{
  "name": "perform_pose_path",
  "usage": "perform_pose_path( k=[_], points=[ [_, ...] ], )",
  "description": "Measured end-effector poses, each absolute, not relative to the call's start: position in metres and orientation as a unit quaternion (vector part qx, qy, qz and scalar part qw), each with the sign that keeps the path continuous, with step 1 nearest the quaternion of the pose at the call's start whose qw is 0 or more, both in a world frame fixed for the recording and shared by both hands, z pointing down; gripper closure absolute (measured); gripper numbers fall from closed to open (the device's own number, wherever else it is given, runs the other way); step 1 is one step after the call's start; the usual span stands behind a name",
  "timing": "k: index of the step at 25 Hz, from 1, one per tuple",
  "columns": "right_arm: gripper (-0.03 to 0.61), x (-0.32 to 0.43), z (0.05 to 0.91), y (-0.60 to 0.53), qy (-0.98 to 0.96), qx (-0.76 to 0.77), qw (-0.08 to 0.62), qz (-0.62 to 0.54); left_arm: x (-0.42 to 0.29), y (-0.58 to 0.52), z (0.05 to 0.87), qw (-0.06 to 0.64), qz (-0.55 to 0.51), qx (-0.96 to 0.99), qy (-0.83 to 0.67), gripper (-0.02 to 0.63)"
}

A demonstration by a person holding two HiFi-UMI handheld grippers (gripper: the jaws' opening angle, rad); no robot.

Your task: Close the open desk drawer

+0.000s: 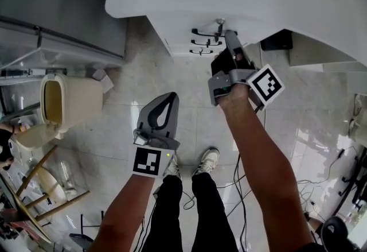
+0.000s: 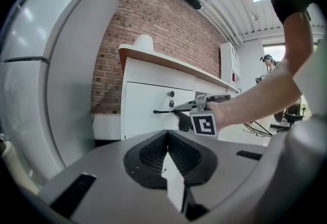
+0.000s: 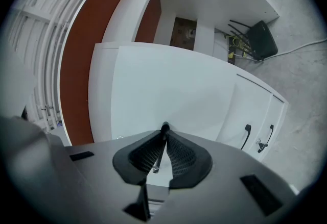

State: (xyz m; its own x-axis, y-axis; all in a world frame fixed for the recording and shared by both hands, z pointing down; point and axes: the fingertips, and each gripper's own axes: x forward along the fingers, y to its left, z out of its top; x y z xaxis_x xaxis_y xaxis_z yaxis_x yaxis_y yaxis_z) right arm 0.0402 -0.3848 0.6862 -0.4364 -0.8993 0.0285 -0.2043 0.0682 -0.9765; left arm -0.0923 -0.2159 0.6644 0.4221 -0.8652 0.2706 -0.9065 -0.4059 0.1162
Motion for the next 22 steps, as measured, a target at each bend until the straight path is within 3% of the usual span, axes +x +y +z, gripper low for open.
perform_pose_path(
  k=[22],
  points=[
    [0.531, 0.041, 0.687, -0.407, 0.641, -0.409, 0.356, -0.543, -0.098, -0.249, 0.651, 0.113, 0.065, 0.827, -0.546, 0.606]
  ],
)
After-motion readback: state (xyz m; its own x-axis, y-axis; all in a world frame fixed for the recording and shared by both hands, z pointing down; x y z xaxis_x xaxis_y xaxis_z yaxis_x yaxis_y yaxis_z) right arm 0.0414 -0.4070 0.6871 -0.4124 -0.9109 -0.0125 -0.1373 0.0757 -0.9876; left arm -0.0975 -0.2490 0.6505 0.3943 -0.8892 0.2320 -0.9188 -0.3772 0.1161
